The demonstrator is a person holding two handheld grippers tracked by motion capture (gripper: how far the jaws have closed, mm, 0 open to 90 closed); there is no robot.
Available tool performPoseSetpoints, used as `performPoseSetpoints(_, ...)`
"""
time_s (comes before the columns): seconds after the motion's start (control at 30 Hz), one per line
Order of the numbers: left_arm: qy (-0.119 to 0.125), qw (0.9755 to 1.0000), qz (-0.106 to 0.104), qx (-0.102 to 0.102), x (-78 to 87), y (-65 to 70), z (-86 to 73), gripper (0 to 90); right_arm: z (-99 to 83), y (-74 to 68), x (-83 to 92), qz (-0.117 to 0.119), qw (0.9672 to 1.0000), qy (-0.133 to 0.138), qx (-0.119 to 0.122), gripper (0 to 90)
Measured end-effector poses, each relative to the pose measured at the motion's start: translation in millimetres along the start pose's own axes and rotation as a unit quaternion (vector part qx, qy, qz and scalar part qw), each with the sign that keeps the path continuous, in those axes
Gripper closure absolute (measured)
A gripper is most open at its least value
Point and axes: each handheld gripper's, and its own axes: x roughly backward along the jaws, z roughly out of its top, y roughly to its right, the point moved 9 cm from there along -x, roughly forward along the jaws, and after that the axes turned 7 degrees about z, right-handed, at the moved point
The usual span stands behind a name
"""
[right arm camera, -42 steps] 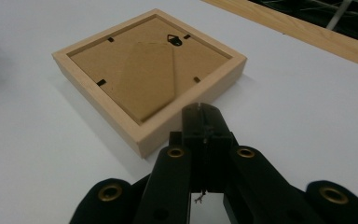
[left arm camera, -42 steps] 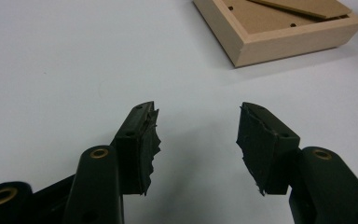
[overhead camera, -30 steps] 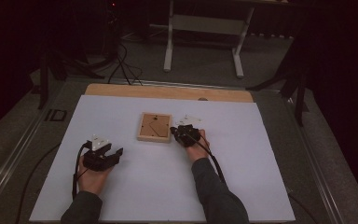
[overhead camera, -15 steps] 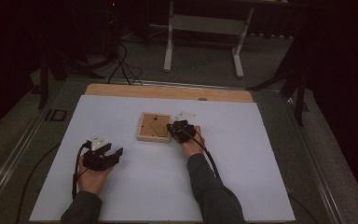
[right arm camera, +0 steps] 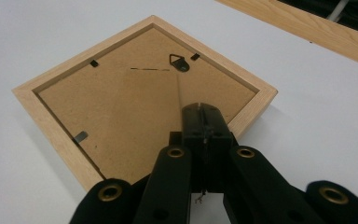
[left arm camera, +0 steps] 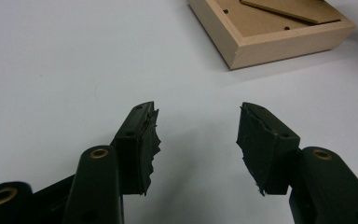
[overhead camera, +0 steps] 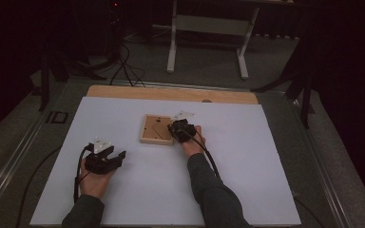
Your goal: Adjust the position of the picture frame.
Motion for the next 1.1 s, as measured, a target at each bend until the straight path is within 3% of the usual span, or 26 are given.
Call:
performPoseSetpoints(0.3,0.001,1.0000,-0.001,-0.001,0.9,0.8,0.2,46.5,0.3,-2.6,-1.4,-0.019,0.9993,-0.017,0.027,89.7)
performPoseSetpoints(0.57,0.000,1.0000,-0.002,-0.003,0.7,1.9,-0.1,46.4,-2.4,-7.4,1.4,-0.019,0.9988,-0.026,0.036,89.8)
performPoseSetpoints(1.1,0.001,0.9999,-0.006,-0.015,0.3,6.5,-0.2,47.0,-14.4,-21.9,14.1,-0.006,0.9994,-0.018,0.029,89.8)
